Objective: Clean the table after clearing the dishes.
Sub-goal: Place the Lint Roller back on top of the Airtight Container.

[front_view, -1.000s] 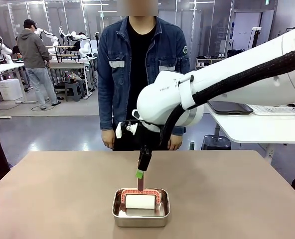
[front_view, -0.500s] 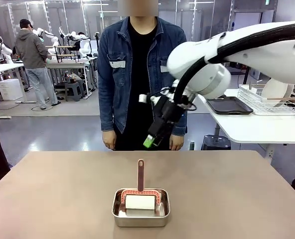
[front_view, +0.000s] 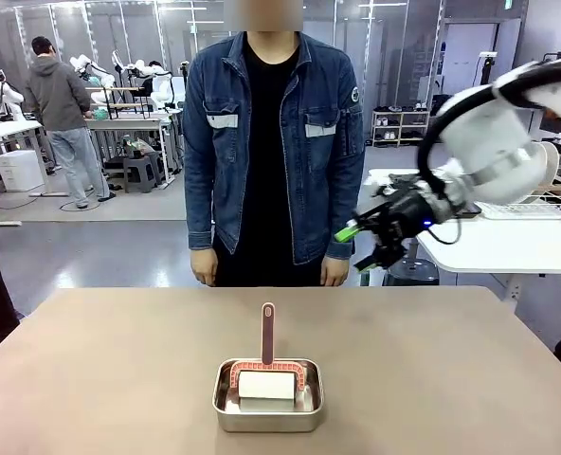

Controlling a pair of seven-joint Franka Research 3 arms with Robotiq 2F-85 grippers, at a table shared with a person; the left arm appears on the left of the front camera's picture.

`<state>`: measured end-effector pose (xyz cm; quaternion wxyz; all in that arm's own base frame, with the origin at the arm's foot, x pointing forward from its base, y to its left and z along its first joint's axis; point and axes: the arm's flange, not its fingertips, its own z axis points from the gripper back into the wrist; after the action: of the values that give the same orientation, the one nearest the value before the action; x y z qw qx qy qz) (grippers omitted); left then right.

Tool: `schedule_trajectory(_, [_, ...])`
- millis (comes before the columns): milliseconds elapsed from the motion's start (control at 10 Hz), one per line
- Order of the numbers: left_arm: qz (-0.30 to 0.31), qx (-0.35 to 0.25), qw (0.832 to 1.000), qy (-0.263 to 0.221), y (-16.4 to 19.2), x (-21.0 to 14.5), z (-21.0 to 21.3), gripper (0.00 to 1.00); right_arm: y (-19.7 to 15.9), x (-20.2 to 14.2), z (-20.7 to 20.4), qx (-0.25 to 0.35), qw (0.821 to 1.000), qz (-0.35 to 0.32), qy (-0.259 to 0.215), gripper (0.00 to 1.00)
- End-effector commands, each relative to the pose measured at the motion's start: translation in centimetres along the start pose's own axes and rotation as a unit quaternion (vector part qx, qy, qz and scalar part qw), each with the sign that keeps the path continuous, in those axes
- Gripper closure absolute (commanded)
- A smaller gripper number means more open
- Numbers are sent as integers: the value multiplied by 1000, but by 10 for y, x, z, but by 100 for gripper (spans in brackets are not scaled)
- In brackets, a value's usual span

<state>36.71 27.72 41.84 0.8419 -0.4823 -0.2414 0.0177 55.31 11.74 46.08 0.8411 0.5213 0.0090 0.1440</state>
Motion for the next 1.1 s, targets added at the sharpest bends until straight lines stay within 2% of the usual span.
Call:
schedule_trajectory(0, [-3,0,1000,7,-3,-4,5,0,-28,-18,59,59,997,-21,-53,0])
schedule_trajectory(200, [-3,0,1000,7,-3,-4,5,0,-70,-34,153,80,992,-19,-97,0])
schedule_trajectory(400, [-3,0,1000,7,-3,-4,5,0,-114,-53,257,71,991,-8,-114,0])
schedule_trajectory(600, [-3,0,1000,7,-3,-4,5,0,-168,-81,328,73,991,-9,-116,0])
schedule_trajectory(700, [-3,0,1000,7,-3,-4,5,0,-199,-96,360,78,987,-16,-142,0])
schedule_trajectory(800, [-3,0,1000,7,-3,-4,5,0,-215,-98,378,67,983,-15,-171,0])
schedule_trajectory(900, [-3,0,1000,7,-3,-4,5,0,-227,-81,378,68,979,-5,-194,0])
schedule_trajectory(1000, [-3,0,1000,7,-3,-4,5,0,-205,-115,361,63,986,-28,-155,0])
